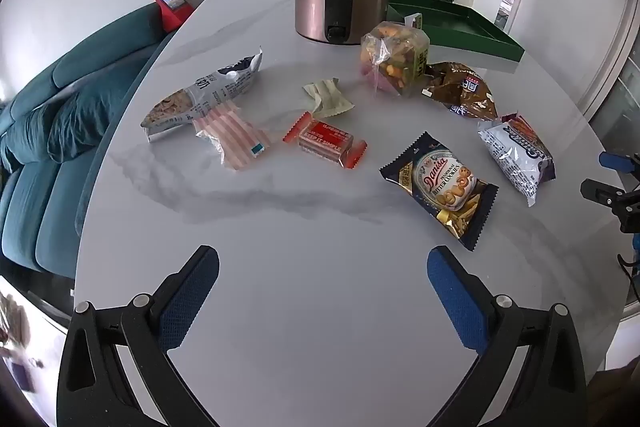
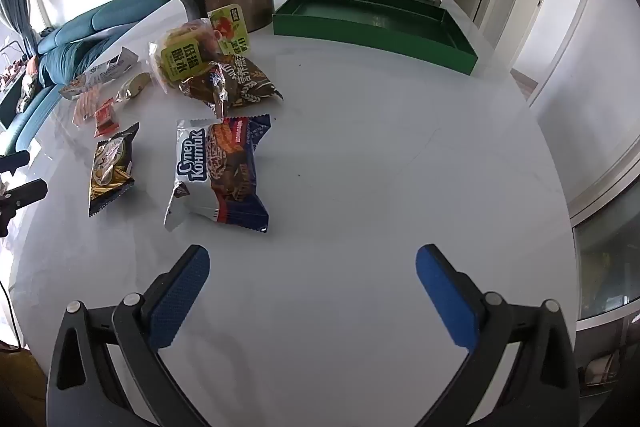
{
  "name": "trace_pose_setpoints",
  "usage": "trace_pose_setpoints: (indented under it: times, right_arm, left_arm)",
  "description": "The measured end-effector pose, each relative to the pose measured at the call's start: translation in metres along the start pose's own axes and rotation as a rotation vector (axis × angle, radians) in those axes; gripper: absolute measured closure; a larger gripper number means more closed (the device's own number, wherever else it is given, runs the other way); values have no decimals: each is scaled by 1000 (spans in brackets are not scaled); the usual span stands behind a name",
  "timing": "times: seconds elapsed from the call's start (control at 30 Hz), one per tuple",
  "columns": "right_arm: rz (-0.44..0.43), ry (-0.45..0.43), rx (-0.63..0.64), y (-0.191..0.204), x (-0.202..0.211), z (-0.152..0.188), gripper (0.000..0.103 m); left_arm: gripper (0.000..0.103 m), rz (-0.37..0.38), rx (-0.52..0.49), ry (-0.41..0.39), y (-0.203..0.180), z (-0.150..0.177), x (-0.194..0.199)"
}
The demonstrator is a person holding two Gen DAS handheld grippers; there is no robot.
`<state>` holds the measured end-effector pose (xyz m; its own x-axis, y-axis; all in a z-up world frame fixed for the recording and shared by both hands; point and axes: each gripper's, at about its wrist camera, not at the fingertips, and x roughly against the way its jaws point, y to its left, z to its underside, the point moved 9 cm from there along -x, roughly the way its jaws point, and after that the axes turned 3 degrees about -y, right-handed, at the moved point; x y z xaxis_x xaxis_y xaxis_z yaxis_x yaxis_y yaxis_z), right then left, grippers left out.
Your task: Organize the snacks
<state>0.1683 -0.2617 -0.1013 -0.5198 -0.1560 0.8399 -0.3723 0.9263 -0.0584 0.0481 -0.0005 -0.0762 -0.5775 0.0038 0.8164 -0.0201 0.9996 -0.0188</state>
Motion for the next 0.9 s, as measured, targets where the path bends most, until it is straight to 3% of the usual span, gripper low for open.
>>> trace_pose_setpoints:
  times: [0.9]
  right_arm:
    - [4, 2, -4, 0, 1, 2, 0]
  left_arm:
    - [1, 11, 19, 14, 5, 3, -4]
